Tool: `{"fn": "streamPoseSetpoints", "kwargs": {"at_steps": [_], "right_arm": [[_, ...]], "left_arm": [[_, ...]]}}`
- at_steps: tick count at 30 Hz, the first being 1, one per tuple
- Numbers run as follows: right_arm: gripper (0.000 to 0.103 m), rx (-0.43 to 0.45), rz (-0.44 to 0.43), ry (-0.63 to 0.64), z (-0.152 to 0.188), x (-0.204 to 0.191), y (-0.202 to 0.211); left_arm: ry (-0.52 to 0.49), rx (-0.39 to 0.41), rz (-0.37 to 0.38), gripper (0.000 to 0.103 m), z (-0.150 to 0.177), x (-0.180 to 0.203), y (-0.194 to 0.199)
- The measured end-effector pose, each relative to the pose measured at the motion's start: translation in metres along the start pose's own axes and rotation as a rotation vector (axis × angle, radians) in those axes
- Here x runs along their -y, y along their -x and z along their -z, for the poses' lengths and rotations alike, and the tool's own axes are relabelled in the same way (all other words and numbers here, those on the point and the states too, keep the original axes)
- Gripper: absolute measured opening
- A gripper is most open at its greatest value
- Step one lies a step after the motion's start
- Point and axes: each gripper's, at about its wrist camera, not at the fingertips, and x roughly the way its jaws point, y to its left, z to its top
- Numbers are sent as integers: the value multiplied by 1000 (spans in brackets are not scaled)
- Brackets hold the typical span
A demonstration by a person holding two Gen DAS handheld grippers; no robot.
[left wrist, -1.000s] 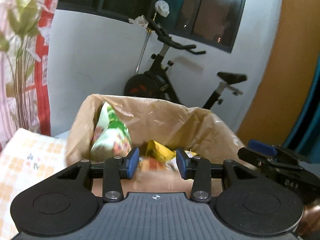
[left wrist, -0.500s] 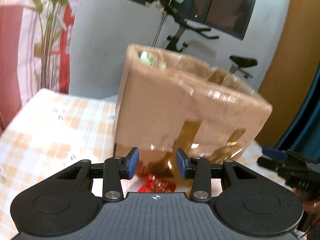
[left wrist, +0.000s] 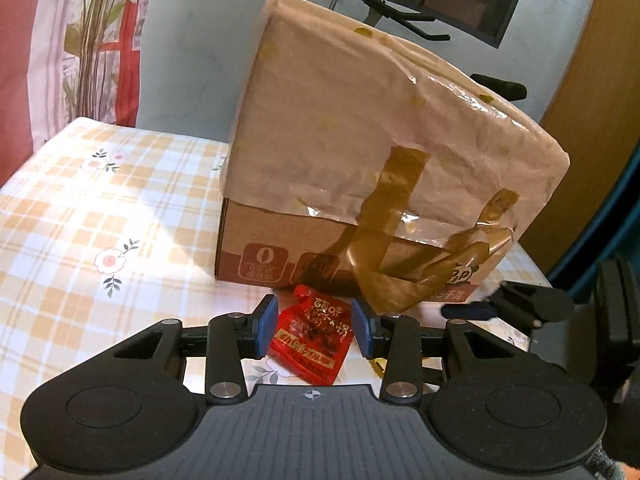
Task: Organize snacks
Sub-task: 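Move both tools back toward the red wrapper and yellow packet, then grasp the red candy wrapper with the left tool while the right tool grasps the yellow packet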
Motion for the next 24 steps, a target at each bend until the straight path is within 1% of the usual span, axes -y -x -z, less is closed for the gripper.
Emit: {"fn": "streamPoseSetpoints", "kwargs": {"at_steps": [4,7,9,11,12,13,14,15,16,17,18,20,24], "right_arm": [[73,-8,-59,37,-9,-6,-14],[73,-5,-85,47,-16,-10,-24],[73,-7,-106,26,-18,-9,-30],[72,-14,-136,-22,-20,-6,-35],[69,-17,-156,-56,-19,-3,-36],[63,-17,-179,-89,-17,-2,-38],[62,-10,-188,-114,-15,-1,-36],[58,-4,-187,-128,-13,-1,-34],[50,3,-190,-143,-11,-2,-31],[46,10,-199,-161,-8,-1,-27],[38,16,-206,-183,-5,0,-24],[37,31,-180,-222,1,0,-17],[36,99,-65,-324,20,1,-1]], "left_arm": [[9,-2,1,42,0,-2,0],[13,-4,1,42,1,-5,-1],[16,-8,0,42,2,-6,-2],[17,-9,-1,42,2,-5,-3],[17,-10,-1,42,2,-5,-3],[17,-11,-1,42,2,-5,-4],[14,-14,0,42,2,-5,-5],[10,-18,3,42,3,-5,-7],[3,-22,6,42,4,-5,-8],[-7,-29,7,43,5,-4,-11],[-22,-41,2,43,7,-3,-14],[-43,-61,-14,44,11,-2,-21],[-80,-90,-32,51,13,0,-37]]}}
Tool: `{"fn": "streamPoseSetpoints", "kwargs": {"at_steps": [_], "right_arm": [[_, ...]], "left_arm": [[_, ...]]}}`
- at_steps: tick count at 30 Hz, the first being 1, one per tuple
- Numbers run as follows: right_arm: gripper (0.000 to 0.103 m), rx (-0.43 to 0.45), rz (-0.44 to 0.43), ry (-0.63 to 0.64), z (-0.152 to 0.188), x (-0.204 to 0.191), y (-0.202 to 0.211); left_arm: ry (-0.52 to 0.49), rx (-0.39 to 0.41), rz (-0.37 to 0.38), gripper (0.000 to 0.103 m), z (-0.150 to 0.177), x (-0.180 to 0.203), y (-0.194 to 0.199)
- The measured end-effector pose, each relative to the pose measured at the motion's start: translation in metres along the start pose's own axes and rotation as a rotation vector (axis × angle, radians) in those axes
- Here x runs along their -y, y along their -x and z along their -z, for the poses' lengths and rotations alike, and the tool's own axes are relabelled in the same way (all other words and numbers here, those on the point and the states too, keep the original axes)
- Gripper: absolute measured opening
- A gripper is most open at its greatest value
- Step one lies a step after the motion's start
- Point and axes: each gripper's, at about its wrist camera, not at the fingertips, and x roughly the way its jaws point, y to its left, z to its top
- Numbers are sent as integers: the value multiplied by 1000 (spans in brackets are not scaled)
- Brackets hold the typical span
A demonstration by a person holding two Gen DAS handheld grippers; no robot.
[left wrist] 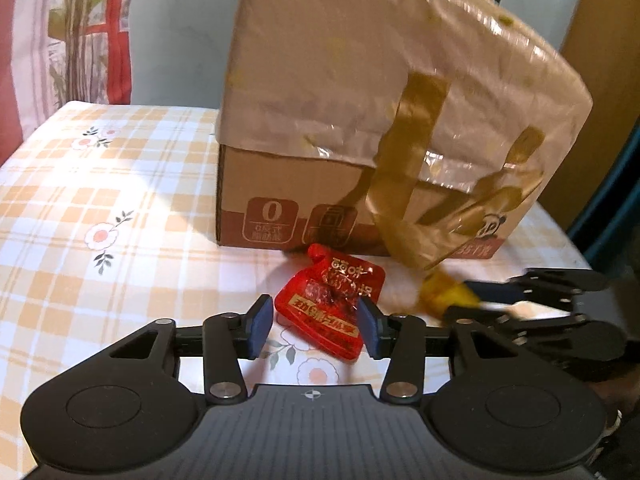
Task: Organize snacks
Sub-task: 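Grasp the red candy wrapper with the left tool while the right tool grasps the yellow packet, then lift both packets over the paper bag with both tools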
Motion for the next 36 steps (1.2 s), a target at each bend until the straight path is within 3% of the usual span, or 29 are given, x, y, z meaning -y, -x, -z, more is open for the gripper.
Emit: {"fn": "streamPoseSetpoints", "kwargs": {"at_steps": [6,13,24,28,30,36], "right_arm": [[36,114,108,-164,16,14,18],[36,57,86,-170,13,17,8],[36,70,58,-230,15,28,6],[36,72,50,-235,15,29,8],[36,73,47,-237,16,31,8],[36,75,45,-233,16,30,9]], "left_arm": [[-67,-2,-30,59,-12,10,-22],[-105,-7,-40,60,-14,19,-43],[-145,4,-148,58,4,44,-51],[-123,3,-145,39,6,52,-46],[-106,11,-147,17,10,59,-37],[-97,49,-142,16,34,75,-6]]}}
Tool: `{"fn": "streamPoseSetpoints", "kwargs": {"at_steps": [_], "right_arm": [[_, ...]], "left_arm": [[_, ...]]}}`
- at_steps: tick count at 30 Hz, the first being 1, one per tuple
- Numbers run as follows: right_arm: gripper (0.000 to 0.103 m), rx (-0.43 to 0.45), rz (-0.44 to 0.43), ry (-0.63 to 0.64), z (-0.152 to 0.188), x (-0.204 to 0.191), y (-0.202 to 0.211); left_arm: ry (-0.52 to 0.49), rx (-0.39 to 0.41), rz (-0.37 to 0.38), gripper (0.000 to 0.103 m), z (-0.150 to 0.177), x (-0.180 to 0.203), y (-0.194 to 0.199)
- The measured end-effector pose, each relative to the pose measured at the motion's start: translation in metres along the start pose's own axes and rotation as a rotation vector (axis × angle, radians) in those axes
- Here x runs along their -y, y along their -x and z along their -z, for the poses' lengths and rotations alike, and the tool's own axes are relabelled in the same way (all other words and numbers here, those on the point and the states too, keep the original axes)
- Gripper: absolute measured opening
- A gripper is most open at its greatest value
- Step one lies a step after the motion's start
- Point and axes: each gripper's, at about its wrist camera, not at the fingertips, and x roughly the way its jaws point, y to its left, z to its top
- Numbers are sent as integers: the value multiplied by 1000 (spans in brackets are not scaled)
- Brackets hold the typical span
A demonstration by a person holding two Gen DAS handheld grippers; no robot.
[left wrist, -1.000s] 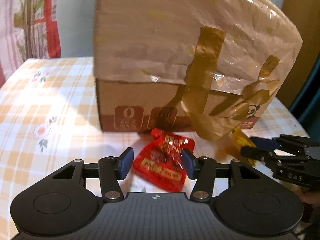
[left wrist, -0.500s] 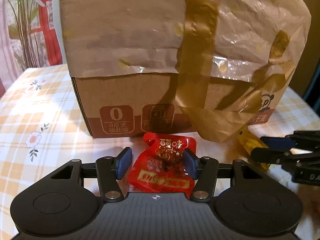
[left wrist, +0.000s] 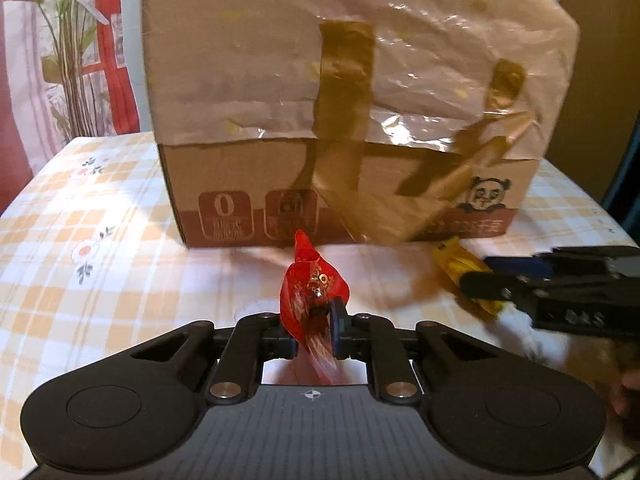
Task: Organize snacks
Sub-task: 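Lift both packets over the paper bag with both tools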
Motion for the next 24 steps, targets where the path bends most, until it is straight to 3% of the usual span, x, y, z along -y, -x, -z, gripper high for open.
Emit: {"fn": "streamPoseSetpoints", "kwargs": {"at_steps": [9,16,24], "right_arm": [[36,2,3,12,0,-2,3],[36,65,7,-29,6,-2,37],[36,241,9,-25,-23,-2,100]], "left_arm": [[42,61,56,16,3,0,37],[84,129,104,16,-12,-17,60],[72,297,144,16,-53,-19,102]]}}
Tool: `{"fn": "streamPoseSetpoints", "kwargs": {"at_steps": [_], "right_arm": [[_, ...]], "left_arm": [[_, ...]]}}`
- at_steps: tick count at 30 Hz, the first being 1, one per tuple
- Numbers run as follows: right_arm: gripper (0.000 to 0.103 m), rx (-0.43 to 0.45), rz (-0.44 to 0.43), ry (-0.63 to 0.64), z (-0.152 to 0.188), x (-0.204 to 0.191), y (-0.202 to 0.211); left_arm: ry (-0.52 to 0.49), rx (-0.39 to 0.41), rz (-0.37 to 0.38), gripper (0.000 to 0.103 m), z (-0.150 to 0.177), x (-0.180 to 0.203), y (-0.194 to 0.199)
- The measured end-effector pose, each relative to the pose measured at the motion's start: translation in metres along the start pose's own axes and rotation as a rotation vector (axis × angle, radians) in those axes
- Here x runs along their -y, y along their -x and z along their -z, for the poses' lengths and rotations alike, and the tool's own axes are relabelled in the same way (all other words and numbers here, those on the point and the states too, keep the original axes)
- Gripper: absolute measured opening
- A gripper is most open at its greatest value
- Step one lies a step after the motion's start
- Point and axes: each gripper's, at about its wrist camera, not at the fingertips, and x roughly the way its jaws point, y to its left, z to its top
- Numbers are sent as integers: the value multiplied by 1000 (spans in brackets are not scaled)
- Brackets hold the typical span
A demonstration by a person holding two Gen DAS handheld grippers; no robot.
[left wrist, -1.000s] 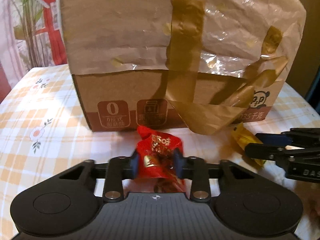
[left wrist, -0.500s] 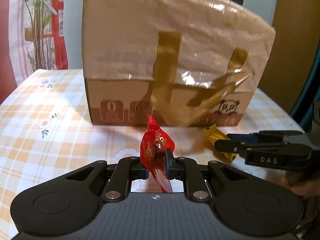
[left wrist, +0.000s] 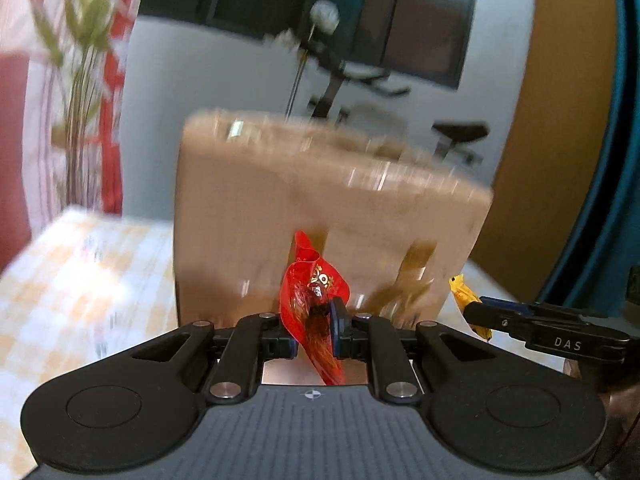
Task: Organize snacks
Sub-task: 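Lift both packets over the paper bag with both tools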
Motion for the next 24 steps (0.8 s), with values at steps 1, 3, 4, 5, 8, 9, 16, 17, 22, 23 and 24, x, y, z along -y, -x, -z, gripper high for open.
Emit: {"fn": "streamPoseSetpoints", "kwargs": {"at_steps": [1,3,4,5,8,9,16,17,22,23,24], "right_arm": [[36,30,-5,14,-9,-2,5],[36,86,-8,51,-28,-8,13],[36,109,-12,67,-38,-10,16],[36,130,-16,80,-48,-13,17],[36,184,-32,104,-79,-18,14],[36,197,-30,114,-90,-20,10],[36,154,45,143,-130,-27,-39],[36,137,54,132,-132,-26,-45],[36,43,111,119,-132,-22,-78],[36,27,117,113,-132,-21,-83],[36,12,126,110,-132,-20,-88]], "left_arm": [[-11,22,4,16,-7,3,3],[-32,61,13,16,-25,8,5],[-40,74,19,16,-31,11,3],[-53,89,24,16,-40,13,1],[-90,133,26,16,-66,21,-6],[-95,143,30,16,-75,23,-11],[-48,106,37,16,-111,25,-58],[-43,91,30,16,-113,24,-66],[-67,20,-21,16,-118,25,-105],[-76,6,-28,16,-118,26,-111],[-82,-5,-34,16,-118,25,-116]]}}
